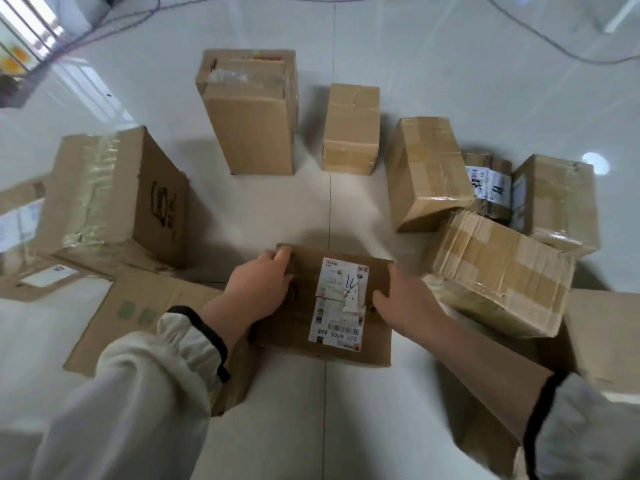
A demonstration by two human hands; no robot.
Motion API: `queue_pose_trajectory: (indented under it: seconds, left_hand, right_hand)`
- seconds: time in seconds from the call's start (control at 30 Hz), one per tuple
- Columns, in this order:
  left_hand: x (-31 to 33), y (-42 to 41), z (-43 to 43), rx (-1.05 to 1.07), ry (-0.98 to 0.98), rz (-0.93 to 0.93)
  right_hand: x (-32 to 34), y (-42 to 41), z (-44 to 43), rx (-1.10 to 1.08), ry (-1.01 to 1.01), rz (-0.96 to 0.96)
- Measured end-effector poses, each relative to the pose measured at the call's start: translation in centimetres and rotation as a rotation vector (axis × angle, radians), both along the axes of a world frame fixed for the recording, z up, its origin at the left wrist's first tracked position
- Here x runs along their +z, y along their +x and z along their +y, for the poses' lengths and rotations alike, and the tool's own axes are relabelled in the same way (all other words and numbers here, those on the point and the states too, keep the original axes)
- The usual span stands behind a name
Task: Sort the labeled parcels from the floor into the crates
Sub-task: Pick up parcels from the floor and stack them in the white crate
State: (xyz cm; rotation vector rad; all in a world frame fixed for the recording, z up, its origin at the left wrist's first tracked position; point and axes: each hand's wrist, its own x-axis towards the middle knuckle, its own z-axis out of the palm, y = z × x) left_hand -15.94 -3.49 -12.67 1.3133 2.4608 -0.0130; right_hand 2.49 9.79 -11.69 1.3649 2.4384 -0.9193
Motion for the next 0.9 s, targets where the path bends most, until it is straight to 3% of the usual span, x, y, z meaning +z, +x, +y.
queue_pose_trajectory:
  seconds: [0.13, 0.33, 0.5, 0.67, 0.83, 0.9]
  left_hand:
    - [1.1, 0.8, -0.8, 0.006, -0.064, 0.022]
    - [1.6, 2.6, -5.1, -0.199, -0.418, 0.085]
    - [1.2, 1.0, -4.7, -0.172, -0.308, 0.142]
    - [0.8, -0.9, -2.8, 0.035, -0.192, 0.257]
    - [0.5, -1.0, -2.0, 0.223, -0.161, 0.262]
    - [0.5, -0.7, -2.8, 0.23, -0.142, 0.173]
  right_hand:
    - [0.6, -0.3, 1.6, 0.108, 0.149, -0.034]
    - [-0.3, -1.1, 2.0, 0.324, 0.129, 0.018]
    - [-1.2, -0.3, 1.3, 0.256, 0.161, -0.03]
    - [-0.3, 0.6, 0.4, 0.256, -0.106, -0.167]
    - [-0.8, 1.6, -1.0, 0.211, -0.326, -0.197]
    - [-0.5, 1.6, -0.4, 0.148, -0.332, -0.139]
